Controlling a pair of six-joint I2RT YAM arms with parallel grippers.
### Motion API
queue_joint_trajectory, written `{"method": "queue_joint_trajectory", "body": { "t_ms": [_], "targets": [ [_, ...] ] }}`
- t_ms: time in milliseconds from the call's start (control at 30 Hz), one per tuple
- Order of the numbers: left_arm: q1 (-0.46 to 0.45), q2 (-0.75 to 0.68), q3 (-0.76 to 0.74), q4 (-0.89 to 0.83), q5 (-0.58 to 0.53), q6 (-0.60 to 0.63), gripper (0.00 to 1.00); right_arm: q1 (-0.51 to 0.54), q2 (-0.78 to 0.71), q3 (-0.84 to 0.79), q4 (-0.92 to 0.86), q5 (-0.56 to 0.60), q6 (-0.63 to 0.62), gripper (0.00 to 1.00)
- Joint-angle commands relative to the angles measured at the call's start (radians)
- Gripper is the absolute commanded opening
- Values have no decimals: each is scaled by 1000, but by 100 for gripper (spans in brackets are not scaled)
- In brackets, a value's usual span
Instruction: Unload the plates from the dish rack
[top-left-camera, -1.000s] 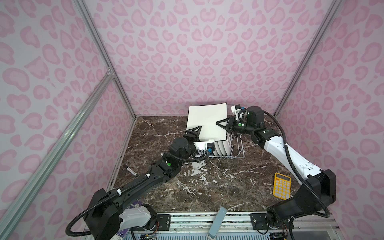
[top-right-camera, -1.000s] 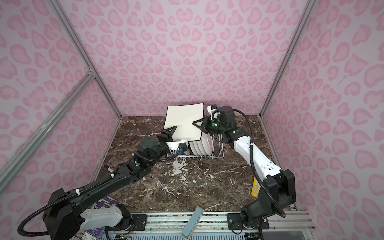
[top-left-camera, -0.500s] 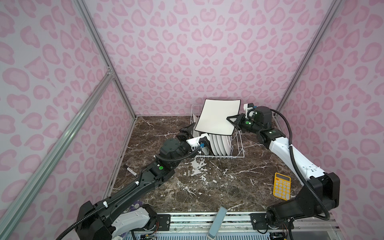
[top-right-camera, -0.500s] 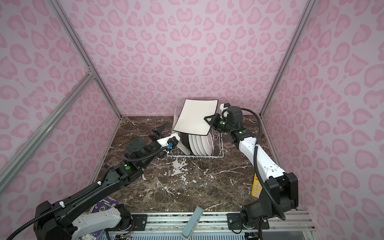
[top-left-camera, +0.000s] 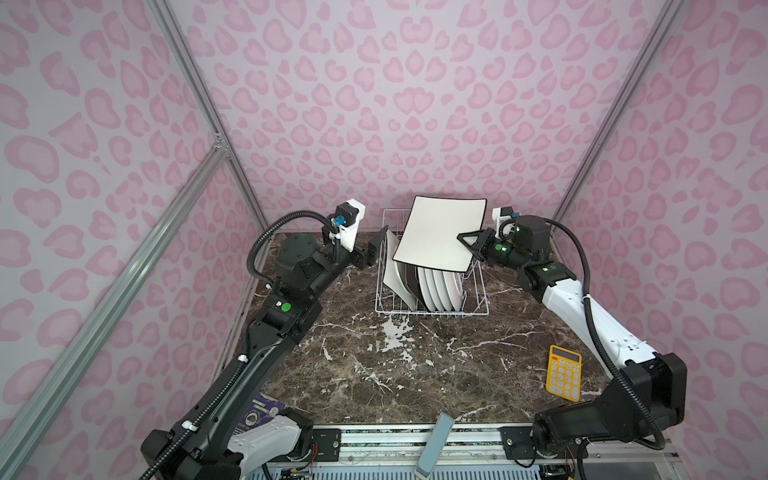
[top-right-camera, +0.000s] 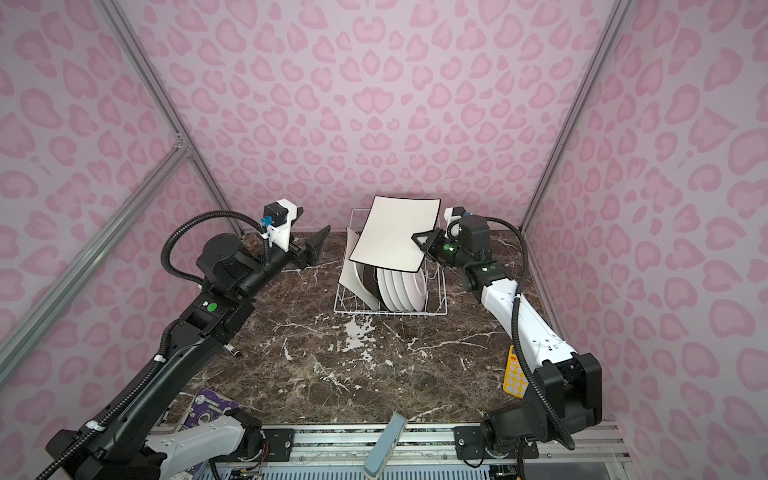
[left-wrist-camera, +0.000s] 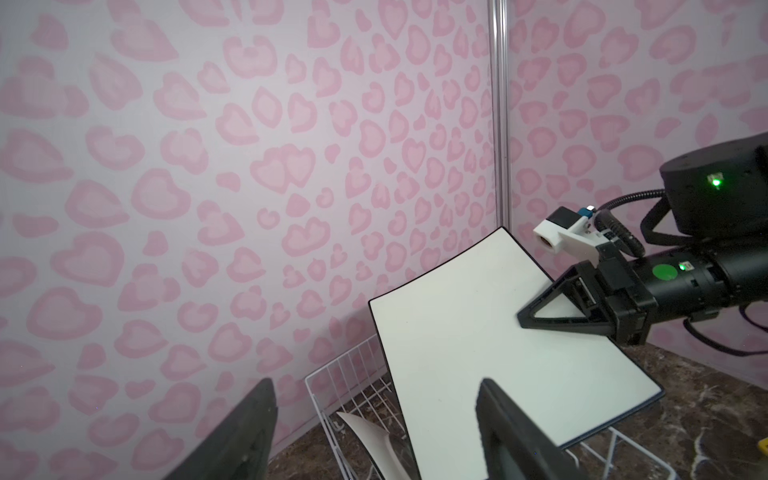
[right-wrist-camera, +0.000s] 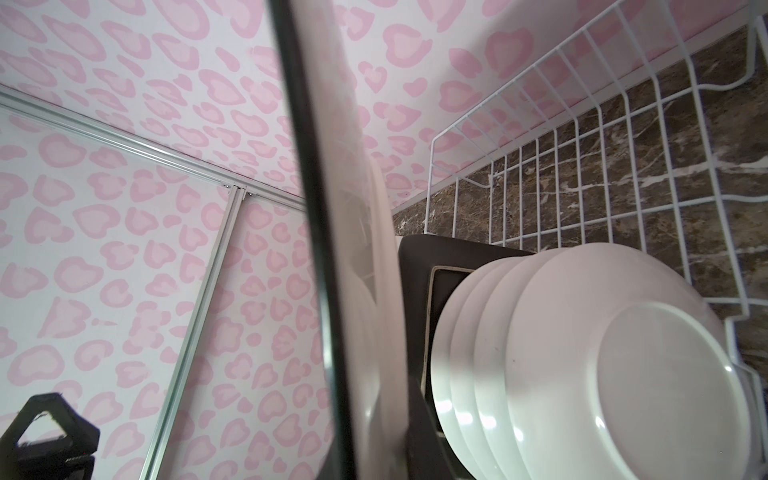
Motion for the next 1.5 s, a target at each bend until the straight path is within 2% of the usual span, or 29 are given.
{"method": "queue_joint_trajectory", "body": {
  "t_ms": [0,233,400,733,967,1300,1467],
  "targets": [
    [46,49,62,-89,131,-213,77,0,-10,-4,183,-61,-4,0],
    [144,176,169,-168,294,-407,79,1,-11,-19,228,-105,1,0],
    [177,272,233,-241,363,-462,80,1,-9,-30,271,-118,13,0],
    [213,421,265,-241,577,-578,80,11,33,-30,393,-198,69,0],
    [218,518,309,-242,718,-647,80,35,71,-4,398,-225,67,0],
    [218,549,307,-232,773,-667,77,57,112,18,426,-234,79,0],
    [217,548,292,-204,789,-685,64,60,127,19,462,-238,96,0]
  ]
}}
